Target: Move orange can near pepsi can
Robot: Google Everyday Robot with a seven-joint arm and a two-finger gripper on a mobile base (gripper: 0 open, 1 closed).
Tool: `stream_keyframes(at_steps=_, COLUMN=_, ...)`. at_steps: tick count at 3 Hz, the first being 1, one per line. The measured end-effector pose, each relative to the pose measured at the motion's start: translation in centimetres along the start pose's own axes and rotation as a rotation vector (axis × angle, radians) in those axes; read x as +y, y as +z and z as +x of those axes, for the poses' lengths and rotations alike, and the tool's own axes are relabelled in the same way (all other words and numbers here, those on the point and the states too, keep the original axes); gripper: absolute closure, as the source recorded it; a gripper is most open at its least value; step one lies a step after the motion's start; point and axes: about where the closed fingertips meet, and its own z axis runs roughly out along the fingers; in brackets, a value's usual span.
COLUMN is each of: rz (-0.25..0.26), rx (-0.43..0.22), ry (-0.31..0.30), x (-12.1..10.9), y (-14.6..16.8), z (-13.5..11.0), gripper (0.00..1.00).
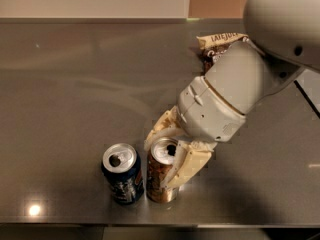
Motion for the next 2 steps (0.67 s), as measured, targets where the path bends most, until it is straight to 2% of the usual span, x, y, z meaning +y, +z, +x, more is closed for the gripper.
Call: stream_keyframes(at_steps=2, rz=0.005, rx=0.042, ry=-0.014, x=0.14, y=1.10, z=0.07, gripper=0.53)
